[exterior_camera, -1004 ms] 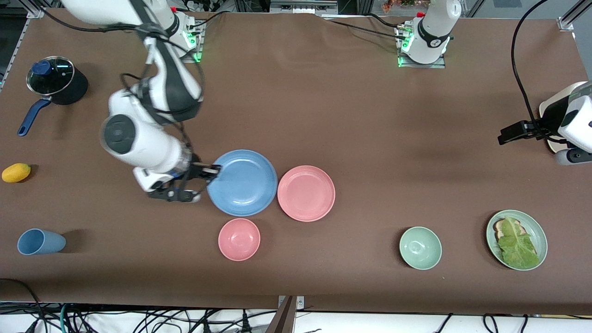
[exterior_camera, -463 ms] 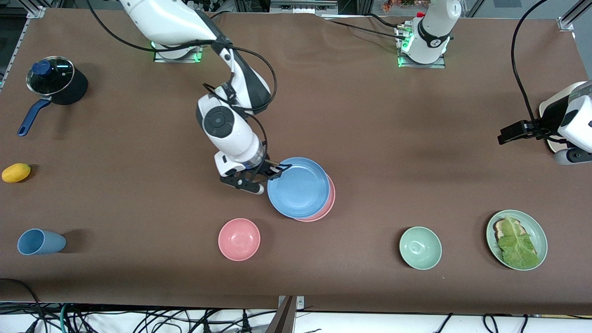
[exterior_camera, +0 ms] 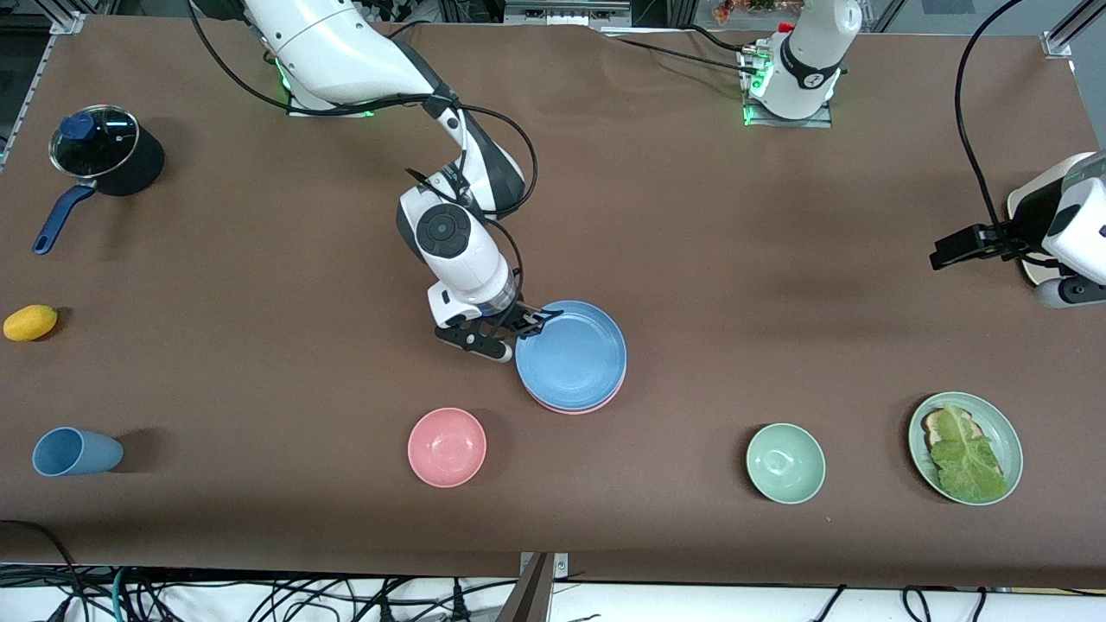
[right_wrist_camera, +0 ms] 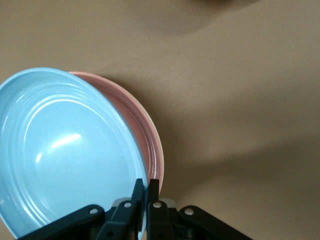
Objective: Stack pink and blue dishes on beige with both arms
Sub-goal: 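Lift the blue plate with the right gripper over the pink plate, then lower the blue plate onto the pink plate and open the right gripper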
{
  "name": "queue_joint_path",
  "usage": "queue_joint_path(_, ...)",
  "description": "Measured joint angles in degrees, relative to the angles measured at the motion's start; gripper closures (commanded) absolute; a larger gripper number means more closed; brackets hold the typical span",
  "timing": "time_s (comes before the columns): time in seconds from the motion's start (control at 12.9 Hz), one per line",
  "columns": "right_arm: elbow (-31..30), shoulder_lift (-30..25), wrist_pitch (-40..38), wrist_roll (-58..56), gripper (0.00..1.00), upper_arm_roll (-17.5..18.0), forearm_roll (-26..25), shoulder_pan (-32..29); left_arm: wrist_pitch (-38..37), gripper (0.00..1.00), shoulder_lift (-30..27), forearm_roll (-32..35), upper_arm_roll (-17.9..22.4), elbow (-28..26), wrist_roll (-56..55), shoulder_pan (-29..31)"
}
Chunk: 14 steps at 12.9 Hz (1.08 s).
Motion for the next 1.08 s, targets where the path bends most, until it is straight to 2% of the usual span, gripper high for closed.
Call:
queue_joint_path(0.15, 0.0, 0.7, 1.1, 0.2, 1.0, -0.2, -0.5, 0.5, 0.0, 0.0, 0.0, 0.0, 0.0, 0.0, 0.0, 0.0)
queue_joint_path(0.23, 0.0, 1.1, 1.6, 0.2, 0.84, -0.4, -0.7, 0.5, 0.0, 0.0, 0.0, 0.0, 0.0, 0.0, 0.0, 0.0)
queue_joint_path(0.39, 0.0, 1.6, 2.4, 0.2, 0.63, -0.7, -0.8, 0.5, 0.0, 0.0, 0.0, 0.0, 0.0, 0.0, 0.0, 0.0)
queue_joint_path(0.62, 0.1, 1.7, 2.6, 0.2, 0.44, -1.3, -0.9, 0.5, 0.0, 0.0, 0.0, 0.0, 0.0, 0.0, 0.0, 0.0)
queue_joint_path(0.7, 0.3, 1.7, 2.5, 0.2, 0.41, -1.7, -0.9, 0.5, 0.0, 0.0, 0.0, 0.0, 0.0, -0.1, 0.0, 0.0)
queue_joint_path(0.85, 0.9, 1.6, 1.7, 0.2, 0.28, -2.7, -1.3, 0.4, 0.0, 0.0, 0.0, 0.0, -0.1, -0.1, 0.0, -0.1)
queue_joint_path(1.08, 2.0, -0.5, -4.1, -2.7, 0.11, -5.8, -3.6, 0.3, 0.0, 0.0, 0.0, 0.0, -0.1, -0.1, 0.0, -0.1)
